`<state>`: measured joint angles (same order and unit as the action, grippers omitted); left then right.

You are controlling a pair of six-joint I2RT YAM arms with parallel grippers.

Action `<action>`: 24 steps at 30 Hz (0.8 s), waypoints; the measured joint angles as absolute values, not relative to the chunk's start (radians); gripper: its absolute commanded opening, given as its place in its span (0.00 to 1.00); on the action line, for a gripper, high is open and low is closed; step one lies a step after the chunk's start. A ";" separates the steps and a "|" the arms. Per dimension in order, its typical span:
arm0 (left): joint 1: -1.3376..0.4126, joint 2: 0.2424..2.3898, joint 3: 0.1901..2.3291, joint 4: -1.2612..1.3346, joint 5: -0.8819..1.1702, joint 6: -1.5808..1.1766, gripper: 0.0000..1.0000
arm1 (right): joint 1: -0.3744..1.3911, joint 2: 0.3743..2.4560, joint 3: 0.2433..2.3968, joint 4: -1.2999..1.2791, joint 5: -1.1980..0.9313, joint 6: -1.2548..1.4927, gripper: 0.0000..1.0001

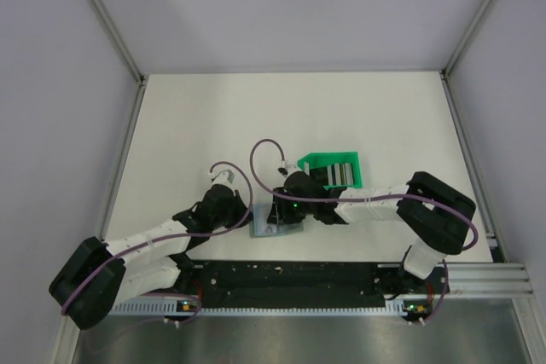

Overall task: Put the credit cards into the card holder
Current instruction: Insert the credit card into the card holder.

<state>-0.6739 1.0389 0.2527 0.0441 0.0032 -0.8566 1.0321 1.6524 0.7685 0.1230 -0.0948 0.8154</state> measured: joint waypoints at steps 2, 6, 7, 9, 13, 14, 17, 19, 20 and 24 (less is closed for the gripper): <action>-0.674 1.039 0.253 0.044 0.003 -0.855 0.00 | 1.032 1.652 0.768 0.123 -0.092 0.809 0.36; -0.674 1.039 0.253 0.044 0.002 -0.852 0.00 | 1.032 1.652 0.768 0.135 -0.093 0.794 0.36; -0.674 1.039 0.254 0.043 0.002 -0.852 0.00 | 1.032 1.652 0.768 0.136 -0.095 0.791 0.37; -0.674 1.039 0.256 0.039 0.002 -0.850 0.00 | 1.032 1.652 0.768 0.132 -0.094 0.787 0.38; -0.674 1.039 0.264 0.020 0.002 -0.850 0.00 | 1.034 1.644 0.775 0.094 -0.058 0.788 0.40; -0.674 1.039 0.268 0.010 0.002 -0.850 0.00 | 1.034 1.634 0.775 0.076 -0.040 0.788 0.40; -0.674 1.034 0.287 -0.035 -0.006 -0.848 0.00 | 1.034 1.571 0.775 0.000 0.026 0.775 0.40; -0.674 1.028 0.298 -0.065 -0.014 -0.844 0.00 | 1.034 1.522 0.778 -0.042 0.060 0.757 0.40; -0.674 1.025 0.303 -0.081 -0.017 -0.842 0.00 | 1.033 1.499 0.788 -0.065 0.076 0.748 0.40; -0.674 1.022 0.315 -0.120 -0.021 -0.842 0.00 | 1.019 1.467 0.870 -0.124 0.112 0.707 0.41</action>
